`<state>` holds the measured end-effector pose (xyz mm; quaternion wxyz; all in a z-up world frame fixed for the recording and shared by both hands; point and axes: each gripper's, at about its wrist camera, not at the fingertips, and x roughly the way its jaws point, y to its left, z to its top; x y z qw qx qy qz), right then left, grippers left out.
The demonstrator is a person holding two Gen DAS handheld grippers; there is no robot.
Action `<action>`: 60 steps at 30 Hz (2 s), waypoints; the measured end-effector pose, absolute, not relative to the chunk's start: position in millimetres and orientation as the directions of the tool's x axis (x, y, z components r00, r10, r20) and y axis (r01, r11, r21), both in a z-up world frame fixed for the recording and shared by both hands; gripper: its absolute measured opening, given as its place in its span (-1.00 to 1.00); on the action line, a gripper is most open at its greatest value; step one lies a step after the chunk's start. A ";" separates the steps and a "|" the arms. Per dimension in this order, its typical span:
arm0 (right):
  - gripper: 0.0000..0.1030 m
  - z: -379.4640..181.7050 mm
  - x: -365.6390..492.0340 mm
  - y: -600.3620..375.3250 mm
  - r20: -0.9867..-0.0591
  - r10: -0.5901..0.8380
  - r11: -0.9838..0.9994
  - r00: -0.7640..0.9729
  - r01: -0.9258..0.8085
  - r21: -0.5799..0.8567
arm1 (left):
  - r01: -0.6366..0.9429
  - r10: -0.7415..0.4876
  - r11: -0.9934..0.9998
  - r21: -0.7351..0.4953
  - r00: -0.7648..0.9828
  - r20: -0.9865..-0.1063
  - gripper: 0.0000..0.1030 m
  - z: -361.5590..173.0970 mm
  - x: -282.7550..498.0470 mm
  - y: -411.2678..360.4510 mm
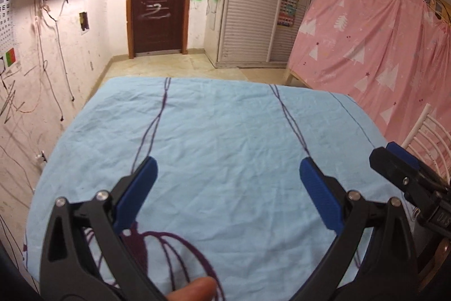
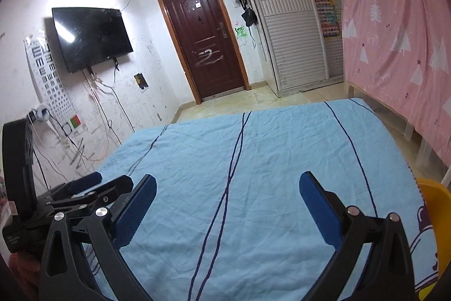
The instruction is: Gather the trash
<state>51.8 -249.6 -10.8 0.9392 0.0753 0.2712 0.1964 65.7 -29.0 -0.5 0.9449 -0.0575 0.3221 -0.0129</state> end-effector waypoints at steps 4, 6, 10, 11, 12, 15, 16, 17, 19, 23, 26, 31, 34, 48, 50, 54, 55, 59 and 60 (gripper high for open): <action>0.83 -11.9 53.1 -245.1 -0.488 0.401 0.916 0.776 -0.333 0.222 | -0.028 -0.053 0.992 -0.123 0.788 -0.613 0.88 -6.3 65.7 -22.2; 0.83 -13.7 53.2 -244.4 -0.492 0.401 0.916 0.772 -0.335 0.221 | -0.029 -0.057 0.991 -0.130 0.790 -0.611 0.88 -5.8 67.2 -20.5; 0.83 -15.0 54.7 -240.6 -0.499 0.401 0.916 0.768 -0.337 0.217 | -0.027 -0.055 0.992 -0.125 0.789 -0.612 0.88 -5.9 67.4 -21.4; 0.83 -15.4 54.4 -240.7 -0.498 0.402 0.916 0.768 -0.339 0.217 | -0.027 -0.054 0.992 -0.123 0.790 -0.611 0.88 -5.5 66.4 -22.1; 0.83 -16.0 54.7 -241.3 -0.499 0.404 0.915 0.766 -0.341 0.216 | -0.027 -0.055 0.992 -0.123 0.789 -0.612 0.88 -5.4 66.6 -22.2; 0.83 -16.1 56.1 -241.4 -0.500 0.407 0.914 0.765 -0.342 0.220 | -0.028 -0.053 0.992 -0.122 0.788 -0.614 0.88 -5.6 65.8 -22.6; 0.83 -17.5 56.3 -243.1 -0.499 0.408 0.913 0.764 -0.343 0.222 | -0.028 -0.053 0.992 -0.121 0.787 -0.615 0.88 -5.4 65.2 -22.6; 0.83 -17.6 56.6 -242.8 -0.500 0.409 0.913 0.764 -0.343 0.222 | -0.028 -0.053 0.992 -0.121 0.787 -0.615 0.88 -5.4 65.9 -22.9; 0.83 -18.2 57.2 -242.6 -0.502 0.408 0.913 0.762 -0.343 0.221 | -0.028 -0.053 0.992 -0.122 0.786 -0.616 0.88 -5.5 66.0 -22.9; 0.83 -18.5 57.5 -242.9 -0.502 0.407 0.913 0.763 -0.342 0.221 | -0.027 -0.055 0.992 -0.122 0.783 -0.619 0.88 -6.8 66.3 -22.0; 0.83 -18.7 58.2 -242.9 -0.505 0.408 0.913 0.761 -0.343 0.220 | -0.025 -0.057 0.992 -0.122 0.779 -0.625 0.88 -7.8 67.4 -22.1; 0.83 -18.6 57.7 -242.1 -0.506 0.407 0.913 0.760 -0.343 0.221 | -0.025 -0.058 0.992 -0.123 0.778 -0.626 0.88 -8.2 66.7 -22.1; 0.83 -18.9 57.4 -241.9 -0.507 0.407 0.913 0.760 -0.342 0.220 | -0.025 -0.057 0.992 -0.122 0.777 -0.627 0.88 -8.3 66.9 -22.3; 0.83 -19.8 58.3 -240.0 -0.513 0.405 0.914 0.757 -0.341 0.219 | -0.031 -0.059 0.991 -0.129 0.769 -0.636 0.88 -14.0 68.2 -17.8; 0.83 -20.2 58.4 -239.8 -0.514 0.404 0.915 0.756 -0.340 0.219 | -0.030 -0.060 0.991 -0.129 0.769 -0.637 0.88 -14.3 68.0 -17.2; 0.83 -20.3 58.4 -240.0 -0.514 0.404 0.915 0.757 -0.340 0.218 | -0.030 -0.059 0.991 -0.128 0.769 -0.637 0.88 -13.7 68.4 -18.2; 0.83 -20.2 58.4 -240.1 -0.514 0.404 0.915 0.757 -0.340 0.218 | -0.030 -0.058 0.991 -0.127 0.768 -0.637 0.88 -13.6 68.5 -18.4; 0.83 -20.2 58.4 -240.1 -0.514 0.404 0.915 0.757 -0.341 0.218 | -0.029 -0.060 0.991 -0.127 0.767 -0.639 0.88 -15.2 67.8 -16.9; 0.83 -20.1 58.5 -240.2 -0.514 0.405 0.914 0.756 -0.341 0.218 | -0.029 -0.059 0.991 -0.127 0.767 -0.639 0.88 -14.9 68.1 -17.4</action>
